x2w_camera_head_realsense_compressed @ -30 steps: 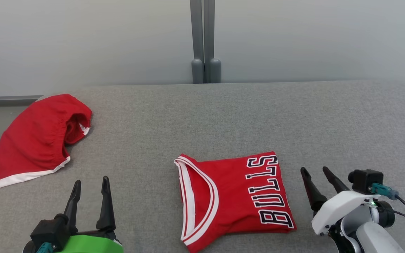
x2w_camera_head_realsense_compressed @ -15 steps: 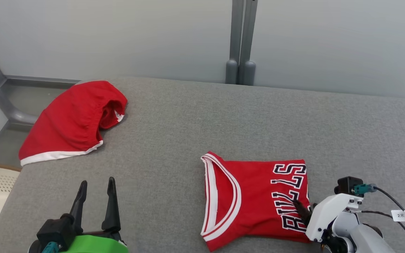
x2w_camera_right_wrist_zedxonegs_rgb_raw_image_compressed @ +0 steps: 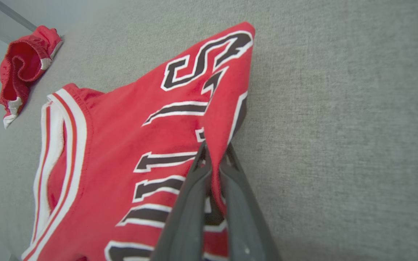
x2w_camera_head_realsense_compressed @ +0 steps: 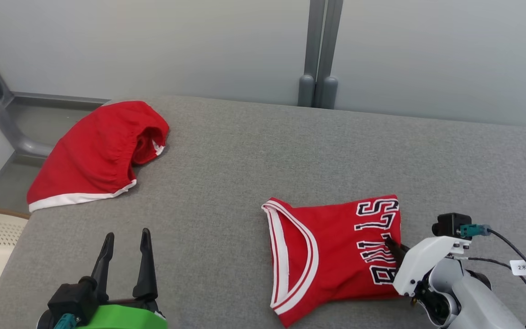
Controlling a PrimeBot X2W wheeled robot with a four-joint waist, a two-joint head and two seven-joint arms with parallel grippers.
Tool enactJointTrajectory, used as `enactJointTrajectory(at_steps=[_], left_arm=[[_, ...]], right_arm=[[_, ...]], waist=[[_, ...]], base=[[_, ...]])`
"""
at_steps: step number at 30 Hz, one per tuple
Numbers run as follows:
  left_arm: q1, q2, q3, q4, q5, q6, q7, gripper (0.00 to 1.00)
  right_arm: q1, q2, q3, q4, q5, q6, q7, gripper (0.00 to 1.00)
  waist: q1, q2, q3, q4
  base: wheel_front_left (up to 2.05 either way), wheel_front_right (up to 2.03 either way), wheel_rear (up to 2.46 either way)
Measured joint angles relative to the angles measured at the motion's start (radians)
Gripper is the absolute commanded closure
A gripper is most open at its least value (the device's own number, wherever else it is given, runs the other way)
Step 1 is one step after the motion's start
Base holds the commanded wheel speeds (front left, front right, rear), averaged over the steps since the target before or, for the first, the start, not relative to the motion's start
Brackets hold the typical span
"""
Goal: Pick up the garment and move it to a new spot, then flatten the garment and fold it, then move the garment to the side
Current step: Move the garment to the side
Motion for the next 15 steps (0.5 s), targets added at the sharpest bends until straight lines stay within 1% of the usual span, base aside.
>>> enactJointTrajectory(at_steps=[5, 8, 15], left_arm=[[-0.006, 0.000, -0.012, -0.007, 0.000, -0.002, 0.000, 0.00], [-0.020, 0.000, -0.024, -0.015, 0.000, -0.005, 0.000, 0.00], [-0.054, 0.000, -0.068, -0.015, 0.004, -0.013, 0.000, 0.00]], right_arm=[[-0.032, -0.030, 0.027, -0.028, -0.005, 0.000, -0.056, 1.00], [-0.057, -0.047, 0.049, -0.049, -0.012, 0.000, -0.078, 1.00], [-0.079, -0.086, 0.062, -0.068, -0.014, 0.000, -0.105, 1.00]], waist=[[0.0000, 0.0000, 0.001, -0.051], [0.0000, 0.0000, 0.005, -0.094], [0.0000, 0.0000, 0.018, -0.215]], base=[[0.00, 0.00, 0.00], [0.00, 0.00, 0.00], [0.00, 0.00, 0.00]])
